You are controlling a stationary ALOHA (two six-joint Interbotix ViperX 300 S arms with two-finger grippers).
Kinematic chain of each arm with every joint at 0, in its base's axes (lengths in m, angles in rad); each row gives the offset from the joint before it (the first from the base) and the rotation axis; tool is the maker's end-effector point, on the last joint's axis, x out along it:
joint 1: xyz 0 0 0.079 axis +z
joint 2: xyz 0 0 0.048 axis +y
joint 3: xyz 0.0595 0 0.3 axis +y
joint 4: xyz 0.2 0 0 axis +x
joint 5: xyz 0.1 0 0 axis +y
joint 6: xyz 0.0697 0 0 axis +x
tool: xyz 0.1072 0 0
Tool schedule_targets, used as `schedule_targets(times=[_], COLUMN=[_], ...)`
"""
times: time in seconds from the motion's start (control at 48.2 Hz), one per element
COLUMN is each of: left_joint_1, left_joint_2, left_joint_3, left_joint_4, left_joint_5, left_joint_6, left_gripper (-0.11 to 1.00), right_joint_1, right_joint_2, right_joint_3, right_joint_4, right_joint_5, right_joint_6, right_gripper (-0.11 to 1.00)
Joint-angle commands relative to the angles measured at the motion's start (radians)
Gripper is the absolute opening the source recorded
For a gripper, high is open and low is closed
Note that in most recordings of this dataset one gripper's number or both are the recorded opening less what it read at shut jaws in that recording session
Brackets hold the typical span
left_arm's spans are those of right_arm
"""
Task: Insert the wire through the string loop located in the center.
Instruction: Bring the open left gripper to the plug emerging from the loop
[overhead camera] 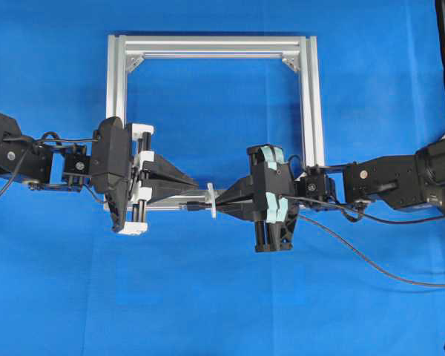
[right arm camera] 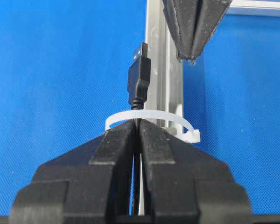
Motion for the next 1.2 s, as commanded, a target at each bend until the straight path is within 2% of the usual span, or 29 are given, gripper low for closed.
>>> schedule_targets(times=[0.0, 0.124, 0.207, 0.29, 0.436, 0.519, 0.809, 1.182], left_joint_1=[-0.003, -0.003, -0.006, -0.020, -0.048, -0.048, -0.048, -0.048], left_joint_2=[-0.026, -0.026, -0.026, -0.026, -0.025, -0.026, -0.021, -0.003], left_joint_3=[-0.009, -0.006, -0.006, -0.009, -0.012, -0.008, -0.023, -0.037], left_joint_4=[0.002, 0.002, 0.002, 0.002, 0.003, 0.003, 0.003, 0.003], left_joint_5=[-0.005, -0.006, -0.002, 0.005, 0.006, 0.008, 0.063, 0.078], left_joint_6=[0.002, 0.000, 0.000, 0.000, 0.002, 0.002, 0.002, 0.002], left_gripper=[0.00, 0.03, 0.13, 0.33, 0.77, 0.92, 0.93, 0.93], right_joint_1=[0.000, -0.002, 0.000, 0.000, -0.002, 0.000, 0.000, 0.000], right_joint_2=[-0.014, -0.014, -0.014, -0.014, -0.014, -0.014, -0.014, -0.014], right_joint_3=[-0.011, -0.009, -0.009, -0.009, -0.009, -0.011, -0.011, -0.009], right_joint_4=[0.000, 0.000, 0.000, 0.000, 0.000, 0.000, 0.000, 0.000], right_joint_5=[-0.003, -0.003, -0.003, -0.003, -0.003, -0.003, -0.003, -0.003], right_joint_6=[-0.002, -0.002, -0.002, -0.002, -0.002, -0.002, -0.002, -0.002], right_gripper=[0.00, 0.00, 0.00, 0.00, 0.00, 0.00, 0.00, 0.00])
